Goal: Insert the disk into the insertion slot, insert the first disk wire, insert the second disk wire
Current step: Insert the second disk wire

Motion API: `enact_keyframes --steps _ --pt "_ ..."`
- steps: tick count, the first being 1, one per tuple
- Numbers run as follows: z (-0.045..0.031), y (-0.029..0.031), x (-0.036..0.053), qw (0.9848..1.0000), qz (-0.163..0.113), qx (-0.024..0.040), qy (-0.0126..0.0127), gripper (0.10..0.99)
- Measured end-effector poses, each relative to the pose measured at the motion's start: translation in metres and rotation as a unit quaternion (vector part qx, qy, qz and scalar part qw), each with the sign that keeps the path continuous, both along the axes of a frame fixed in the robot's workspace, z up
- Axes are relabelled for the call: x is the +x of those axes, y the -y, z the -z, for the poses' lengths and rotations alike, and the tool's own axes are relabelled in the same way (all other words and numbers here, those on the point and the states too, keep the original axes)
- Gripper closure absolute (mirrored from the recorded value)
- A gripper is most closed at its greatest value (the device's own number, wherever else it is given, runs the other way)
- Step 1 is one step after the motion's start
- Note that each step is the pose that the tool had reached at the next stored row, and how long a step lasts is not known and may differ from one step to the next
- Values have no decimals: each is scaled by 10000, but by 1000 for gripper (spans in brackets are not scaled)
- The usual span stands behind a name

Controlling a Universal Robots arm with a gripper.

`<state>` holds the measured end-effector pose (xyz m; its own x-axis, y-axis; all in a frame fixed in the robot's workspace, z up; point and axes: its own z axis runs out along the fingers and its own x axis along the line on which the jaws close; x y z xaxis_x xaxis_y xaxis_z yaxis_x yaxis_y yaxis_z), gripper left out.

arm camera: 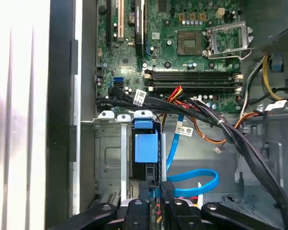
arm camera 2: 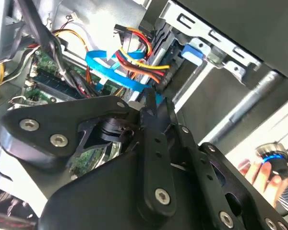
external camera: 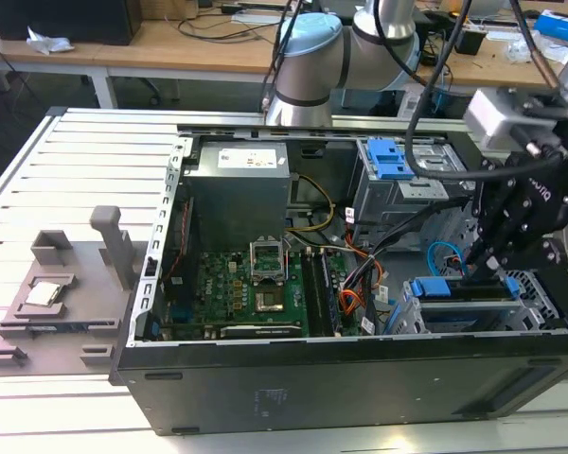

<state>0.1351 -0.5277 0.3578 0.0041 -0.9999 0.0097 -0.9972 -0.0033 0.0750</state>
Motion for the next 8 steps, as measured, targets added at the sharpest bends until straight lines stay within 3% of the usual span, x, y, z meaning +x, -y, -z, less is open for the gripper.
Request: enact_keyframes --steps 2,3,4,6,8 --pt "-99 -16 0 10000 0 -1 0 863" --pt "-162 -25 0 10000 0 0 0 929" --pt "-203 -31 -1 10000 1 0 0 929" --pt "-380 -39 0 10000 0 -1 0 980" --pt "-449 -39 0 10000 0 0 0 980"
